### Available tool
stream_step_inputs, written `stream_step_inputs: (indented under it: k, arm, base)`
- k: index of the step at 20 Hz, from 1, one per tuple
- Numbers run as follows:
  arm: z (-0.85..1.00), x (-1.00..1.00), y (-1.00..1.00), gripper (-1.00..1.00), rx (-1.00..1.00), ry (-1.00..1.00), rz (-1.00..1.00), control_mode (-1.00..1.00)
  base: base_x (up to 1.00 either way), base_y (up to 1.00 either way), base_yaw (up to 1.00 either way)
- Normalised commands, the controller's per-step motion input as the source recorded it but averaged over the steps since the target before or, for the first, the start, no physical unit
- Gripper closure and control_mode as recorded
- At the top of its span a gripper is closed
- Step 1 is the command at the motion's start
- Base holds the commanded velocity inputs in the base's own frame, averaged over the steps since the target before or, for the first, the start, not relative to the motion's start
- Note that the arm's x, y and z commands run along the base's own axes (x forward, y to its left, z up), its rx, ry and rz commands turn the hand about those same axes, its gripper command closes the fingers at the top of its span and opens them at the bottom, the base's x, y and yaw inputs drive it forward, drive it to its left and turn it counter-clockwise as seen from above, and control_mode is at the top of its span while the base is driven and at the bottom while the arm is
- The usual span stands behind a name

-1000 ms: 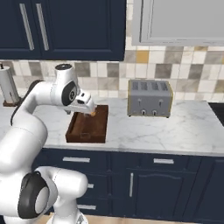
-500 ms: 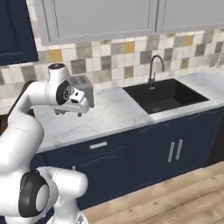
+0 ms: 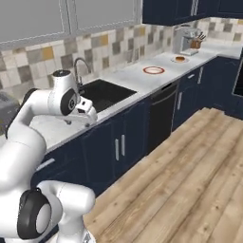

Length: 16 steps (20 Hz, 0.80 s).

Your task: Move the dessert items from the plate to the tray.

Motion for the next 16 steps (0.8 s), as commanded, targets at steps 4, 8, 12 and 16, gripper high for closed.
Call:
stream_step_inputs:
  k: [4,8,12,16]
  arm:
    - [0.0,0.0,0.0,-1.0,0.0,0.0,0.0,1.0]
    - [0.0,0.0,0.0,-1.0,0.0,0.0,0.0,1.0]
    - [0.0,0.0,0.0,-1.0,0.0,0.0,0.0,1.0]
    - [0.0,0.0,0.0,-1.0,0.0,0.0,0.0,1.0]
  base:
    - [0.79,-0.73,-0.13]
    - [1.0,-0.58,0.27]
    - [1.0,-0.54,0.52]
    - [0.96,-0.51,0.56]
